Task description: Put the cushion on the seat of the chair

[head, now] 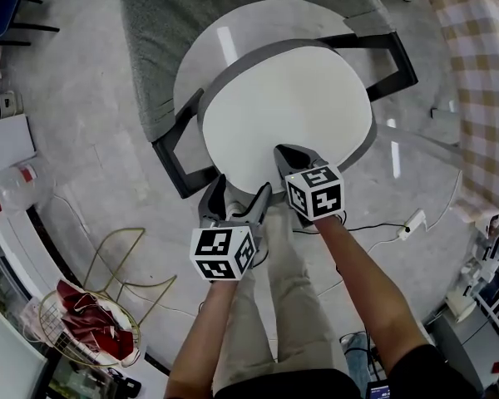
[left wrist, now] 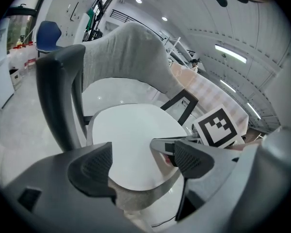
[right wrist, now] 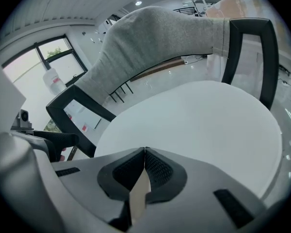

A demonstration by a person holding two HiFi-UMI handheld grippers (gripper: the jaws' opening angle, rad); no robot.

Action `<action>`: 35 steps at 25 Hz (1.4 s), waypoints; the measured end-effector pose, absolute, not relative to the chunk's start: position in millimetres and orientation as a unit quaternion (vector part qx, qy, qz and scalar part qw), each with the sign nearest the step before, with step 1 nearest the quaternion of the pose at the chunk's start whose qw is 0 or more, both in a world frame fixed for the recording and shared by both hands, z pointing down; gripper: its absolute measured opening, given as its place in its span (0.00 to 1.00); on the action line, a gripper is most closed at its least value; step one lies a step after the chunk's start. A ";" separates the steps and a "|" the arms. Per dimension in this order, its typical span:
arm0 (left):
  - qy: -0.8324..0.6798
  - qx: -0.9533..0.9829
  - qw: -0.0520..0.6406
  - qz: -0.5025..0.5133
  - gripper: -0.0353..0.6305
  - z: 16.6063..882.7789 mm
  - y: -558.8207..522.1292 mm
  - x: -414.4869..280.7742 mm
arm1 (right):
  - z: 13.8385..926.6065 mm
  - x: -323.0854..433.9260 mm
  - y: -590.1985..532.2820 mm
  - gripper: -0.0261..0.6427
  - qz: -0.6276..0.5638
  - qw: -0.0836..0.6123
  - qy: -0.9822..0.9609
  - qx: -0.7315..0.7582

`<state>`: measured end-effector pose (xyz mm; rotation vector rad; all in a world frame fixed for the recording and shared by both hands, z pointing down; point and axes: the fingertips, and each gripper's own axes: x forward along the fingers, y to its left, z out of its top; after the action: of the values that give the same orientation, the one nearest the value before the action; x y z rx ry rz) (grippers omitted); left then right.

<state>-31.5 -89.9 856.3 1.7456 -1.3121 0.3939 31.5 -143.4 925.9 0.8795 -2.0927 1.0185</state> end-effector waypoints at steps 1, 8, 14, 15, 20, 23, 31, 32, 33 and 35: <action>-0.529 0.705 0.446 0.159 0.65 856.7 -89.2 -31.1 | 925.4 31.0 -143.3 0.07 0.389 0.320 -0.797 0.334; -0.525 0.711 0.441 0.158 0.65 851.9 -92.7 -27.4 | 922.1 31.7 -143.9 0.07 0.391 0.315 -0.797 0.336; -0.510 0.730 0.430 0.148 0.65 834.5 -100.5 -25.0 | 904.0 32.2 -141.1 0.07 0.383 0.311 -0.802 0.337; -0.507 0.733 0.429 0.147 0.65 830.0 -102.5 -23.6 | 899.5 34.0 -140.7 0.07 0.380 0.312 -0.803 0.338; -0.492 0.748 0.422 0.142 0.65 806.5 -111.4 -18.3 | 872.8 40.4 -141.5 0.07 0.376 0.304 -0.803 0.348; -0.483 0.757 0.418 0.139 0.64 790.9 -114.1 -13.1 | 855.5 45.5 -140.4 0.07 0.372 0.302 -0.805 0.351; -0.477 0.770 0.401 0.139 0.53 749.2 -110.7 -14.6 | 799.1 53.3 -135.2 0.07 0.359 0.293 -0.810 0.360; -0.475 0.771 0.400 0.139 0.52 743.9 -109.9 -14.9 | 791.1 52.6 -135.2 0.07 0.354 0.292 -0.812 0.360; -0.474 0.773 0.399 0.138 0.51 738.4 -109.5 -15.6 | 782.9 51.2 -135.2 0.07 0.349 0.291 -0.815 0.361; -0.474 0.775 0.395 0.136 0.48 727.2 -109.7 -17.9 | 766.1 47.0 -136.3 0.07 0.342 0.285 -0.820 0.360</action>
<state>-17.9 -109.7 727.2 1.9666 -1.2009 0.3446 47.0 -136.3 766.1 0.9643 -2.1927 0.9155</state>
